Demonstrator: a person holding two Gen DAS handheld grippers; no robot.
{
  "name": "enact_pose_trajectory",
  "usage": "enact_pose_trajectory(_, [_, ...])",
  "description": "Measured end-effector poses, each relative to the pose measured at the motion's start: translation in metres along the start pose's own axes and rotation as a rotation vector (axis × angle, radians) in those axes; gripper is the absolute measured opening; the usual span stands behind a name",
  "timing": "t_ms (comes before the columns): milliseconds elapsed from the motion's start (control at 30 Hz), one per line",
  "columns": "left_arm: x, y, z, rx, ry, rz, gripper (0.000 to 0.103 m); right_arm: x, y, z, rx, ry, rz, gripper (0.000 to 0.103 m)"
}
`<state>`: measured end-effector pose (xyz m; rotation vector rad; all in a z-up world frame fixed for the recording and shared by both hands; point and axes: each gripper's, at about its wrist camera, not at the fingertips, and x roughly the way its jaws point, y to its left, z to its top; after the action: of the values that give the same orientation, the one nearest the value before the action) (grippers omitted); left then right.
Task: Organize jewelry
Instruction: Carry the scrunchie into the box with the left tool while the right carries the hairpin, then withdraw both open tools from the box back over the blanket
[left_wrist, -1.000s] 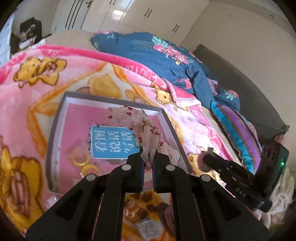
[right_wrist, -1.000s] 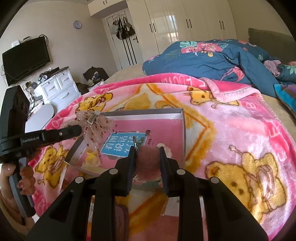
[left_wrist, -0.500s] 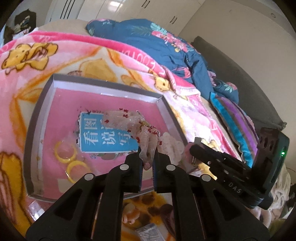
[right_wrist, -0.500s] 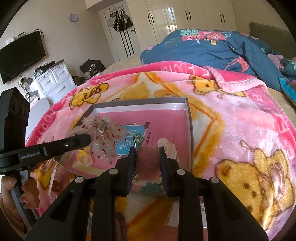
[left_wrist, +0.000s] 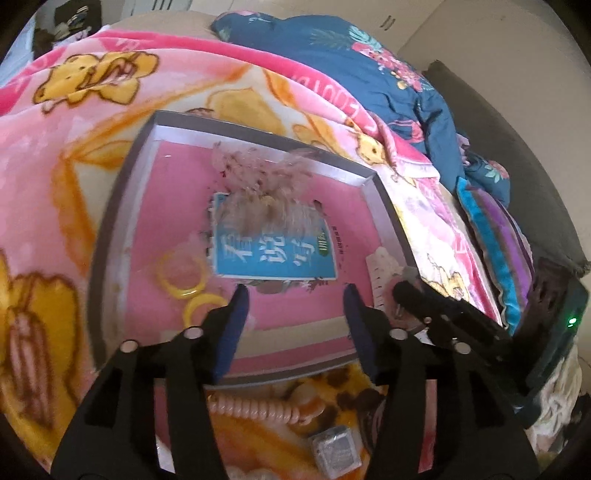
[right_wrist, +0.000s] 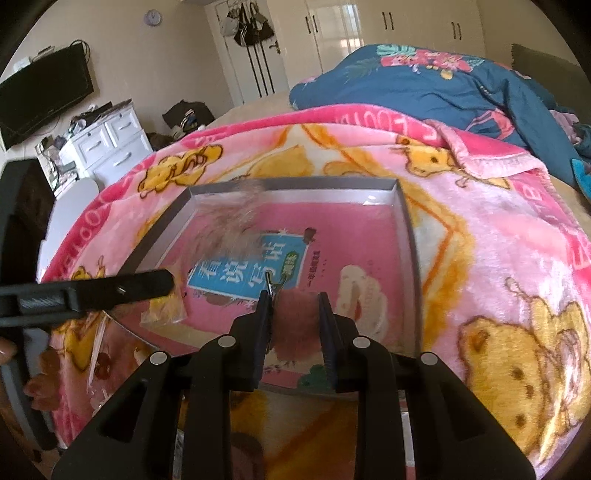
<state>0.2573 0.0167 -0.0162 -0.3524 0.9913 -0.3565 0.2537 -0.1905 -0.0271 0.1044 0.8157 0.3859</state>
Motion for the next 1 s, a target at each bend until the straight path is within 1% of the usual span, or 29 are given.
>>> enact_pose_trajectory(100, [-0.012,0.003,0.001,-0.012,-0.021,0.007,0.051,0.008,0.005,-0.003,-0.011,0.019,-0.013,0.028])
enact_pose_trajectory(133, [-0.016,0.003,0.002,-0.016,-0.028,0.008,0.052,0.009,0.005,-0.004,-0.007,0.024,-0.014,0.033])
enact_pose_trajectory(167, [-0.019,0.003,0.002,-0.017,-0.036,0.008,0.055,0.009,0.006,-0.005,-0.002,0.023,-0.013,0.041])
enact_pose_trajectory(200, [-0.023,0.003,0.002,-0.017,-0.045,0.011,0.058,0.007,0.006,-0.006,0.004,0.013,-0.017,0.046])
enact_pose_trajectory(233, [-0.027,0.003,0.002,-0.016,-0.053,0.021,0.059,0.004,0.006,-0.006,0.008,0.004,-0.024,0.054])
enact_pose_trajectory(267, [-0.03,0.002,0.002,-0.014,-0.06,0.031,0.063,0.001,0.006,-0.007,0.007,-0.007,-0.025,0.055])
enact_pose_trajectory(333, [-0.035,0.0,0.002,-0.003,-0.071,0.043,0.064,-0.004,0.005,-0.007,0.002,-0.017,-0.024,0.055])
enact_pose_trajectory(400, [-0.04,-0.002,0.002,0.002,-0.082,0.055,0.069,-0.01,0.003,-0.007,0.012,-0.024,-0.016,0.059])
enact_pose_trajectory(433, [-0.043,-0.003,0.002,0.004,-0.088,0.061,0.07,-0.015,0.001,-0.007,0.025,-0.033,-0.013,0.063])
enact_pose_trajectory(467, [-0.046,-0.004,0.002,0.005,-0.093,0.064,0.074,-0.02,-0.001,-0.008,0.037,-0.045,-0.011,0.067])
enact_pose_trajectory(500, [-0.048,-0.005,0.001,0.005,-0.098,0.065,0.078,-0.024,-0.003,-0.008,0.045,-0.054,-0.011,0.068])
enact_pose_trajectory(633, [-0.058,-0.01,-0.001,0.023,-0.113,0.077,0.085,-0.042,-0.008,-0.008,0.063,-0.084,-0.008,0.078])
enact_pose_trajectory(700, [-0.063,-0.013,-0.003,0.024,-0.12,0.082,0.093,-0.049,-0.007,-0.008,0.062,-0.096,-0.004,0.081])
enact_pose_trajectory(800, [-0.069,-0.015,-0.004,0.023,-0.129,0.083,0.093,-0.059,-0.004,-0.008,0.055,-0.114,0.001,0.084])
enact_pose_trajectory(1000, [-0.088,-0.013,-0.005,0.009,-0.165,0.092,0.094,-0.074,-0.003,-0.008,0.056,-0.136,0.01,0.086])
